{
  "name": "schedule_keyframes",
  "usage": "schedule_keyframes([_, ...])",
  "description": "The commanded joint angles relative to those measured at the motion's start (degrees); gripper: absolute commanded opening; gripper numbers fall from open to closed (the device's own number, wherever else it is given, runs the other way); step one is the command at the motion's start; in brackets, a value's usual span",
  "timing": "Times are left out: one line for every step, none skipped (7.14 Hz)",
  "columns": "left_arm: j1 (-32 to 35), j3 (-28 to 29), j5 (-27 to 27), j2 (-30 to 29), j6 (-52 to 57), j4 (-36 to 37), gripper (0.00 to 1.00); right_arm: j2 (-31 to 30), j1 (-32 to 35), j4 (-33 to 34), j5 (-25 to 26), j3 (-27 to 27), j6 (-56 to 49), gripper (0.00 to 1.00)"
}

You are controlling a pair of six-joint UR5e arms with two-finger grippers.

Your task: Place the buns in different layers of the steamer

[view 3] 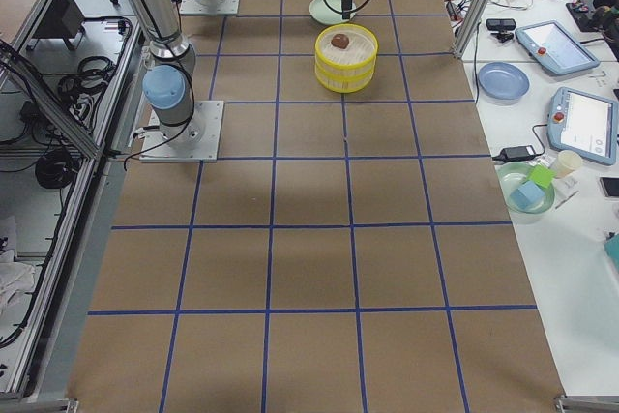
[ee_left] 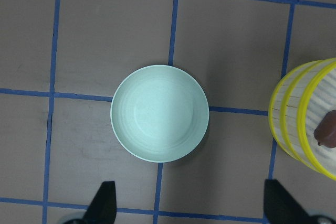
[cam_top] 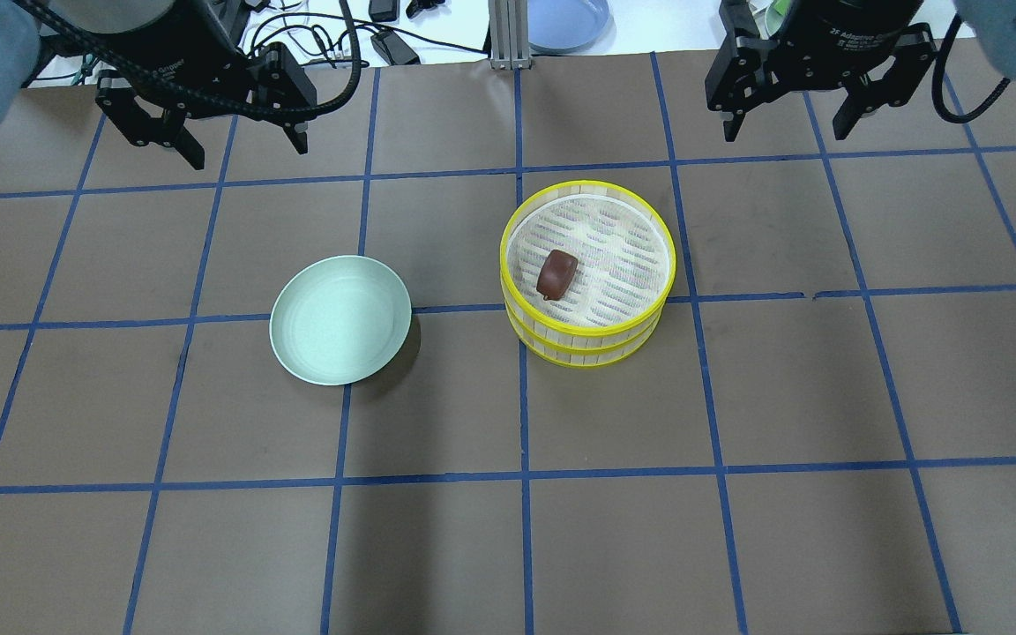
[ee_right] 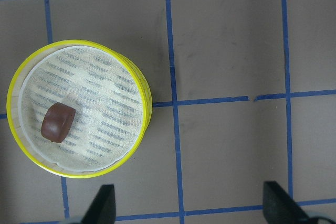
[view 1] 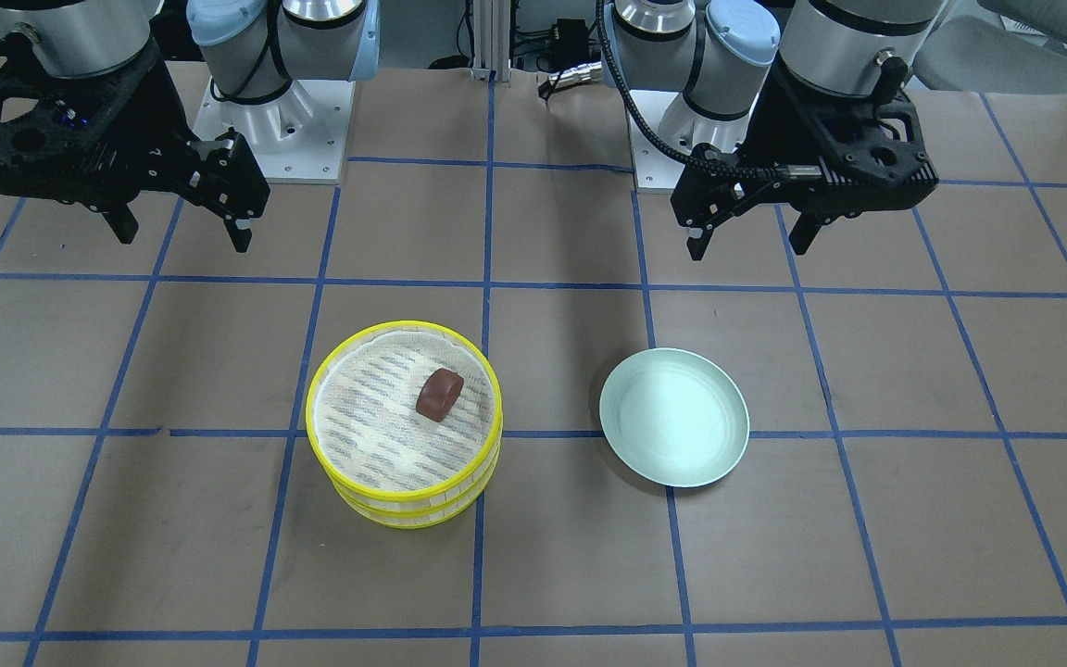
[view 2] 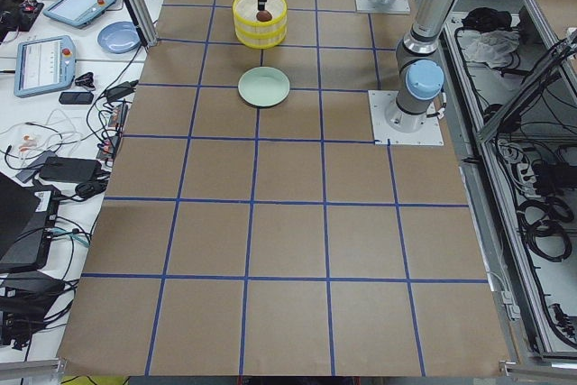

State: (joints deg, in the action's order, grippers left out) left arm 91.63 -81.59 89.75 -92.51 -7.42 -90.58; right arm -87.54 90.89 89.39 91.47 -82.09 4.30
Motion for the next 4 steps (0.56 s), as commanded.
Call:
schedule_keyframes([-0.7,0.0,0.2,0.6,4.0,0.0,1.0,0.0,0.0,-0.3,0.0,0.0,-0.1,1.0])
schedule_keyframes([-1.0,-1.1,0.2,0.6,4.2,0.0,1.0,0.0,0.1,-0.3,-0.1,-0.1,-0.1,1.0])
schedule_keyframes([-1.2,-2.1,0.9,1.3,4.5,0.0,1.0,0.0,0.1,-0.4,0.0,-0.1,-0.1,1.0])
schedule_keyframes([-1.2,-2.3,0.9,1.6,4.8,-0.6,1.0,0.0,0.0,-0.4,0.1,-0.1,-0.2,1.0])
